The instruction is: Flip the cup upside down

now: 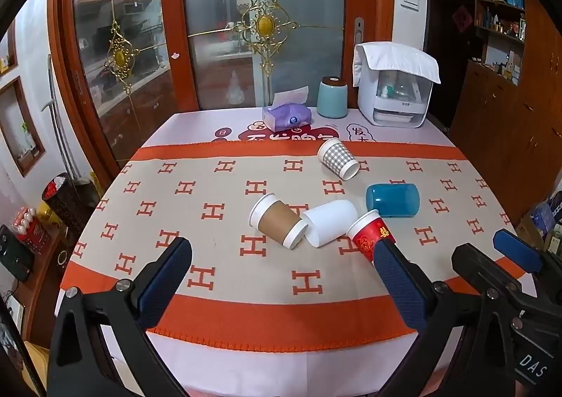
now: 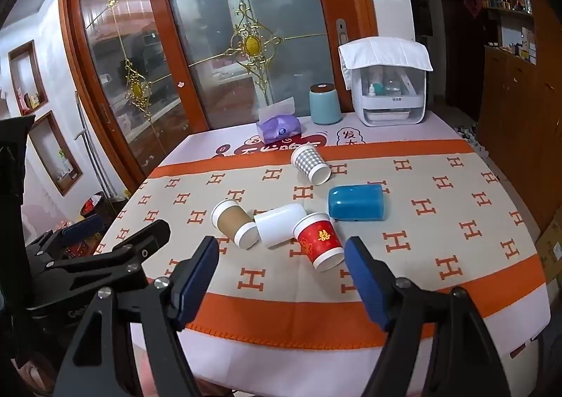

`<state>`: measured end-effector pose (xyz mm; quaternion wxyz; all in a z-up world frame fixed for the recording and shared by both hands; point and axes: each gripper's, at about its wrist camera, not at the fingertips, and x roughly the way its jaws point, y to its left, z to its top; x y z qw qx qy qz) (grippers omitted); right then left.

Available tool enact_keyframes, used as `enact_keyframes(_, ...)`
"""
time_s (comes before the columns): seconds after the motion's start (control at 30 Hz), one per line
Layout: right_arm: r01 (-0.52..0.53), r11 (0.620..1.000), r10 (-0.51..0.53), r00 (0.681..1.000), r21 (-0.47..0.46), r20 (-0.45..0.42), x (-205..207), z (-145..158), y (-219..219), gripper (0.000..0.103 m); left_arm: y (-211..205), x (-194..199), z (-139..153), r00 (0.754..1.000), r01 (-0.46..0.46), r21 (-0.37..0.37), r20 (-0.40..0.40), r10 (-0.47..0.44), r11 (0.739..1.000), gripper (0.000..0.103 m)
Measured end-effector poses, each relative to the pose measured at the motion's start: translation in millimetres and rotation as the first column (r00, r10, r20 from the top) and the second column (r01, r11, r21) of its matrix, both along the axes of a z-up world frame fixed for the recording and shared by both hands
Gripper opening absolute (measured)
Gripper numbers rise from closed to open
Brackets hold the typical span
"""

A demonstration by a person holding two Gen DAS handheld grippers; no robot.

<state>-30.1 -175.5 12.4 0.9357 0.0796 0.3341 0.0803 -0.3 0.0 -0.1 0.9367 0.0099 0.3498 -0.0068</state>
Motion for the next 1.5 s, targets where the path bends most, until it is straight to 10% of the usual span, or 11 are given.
enact_keyframes(1.5, 0.008, 1.0, -0.008, 1.0, 0.023, -0.009, 2.4, -6.0, -2.8, 0.074, 3.5, 2.6, -11.3, 0.997, 0.006, -0.042, -0.071, -0.009, 0.999, 0.101)
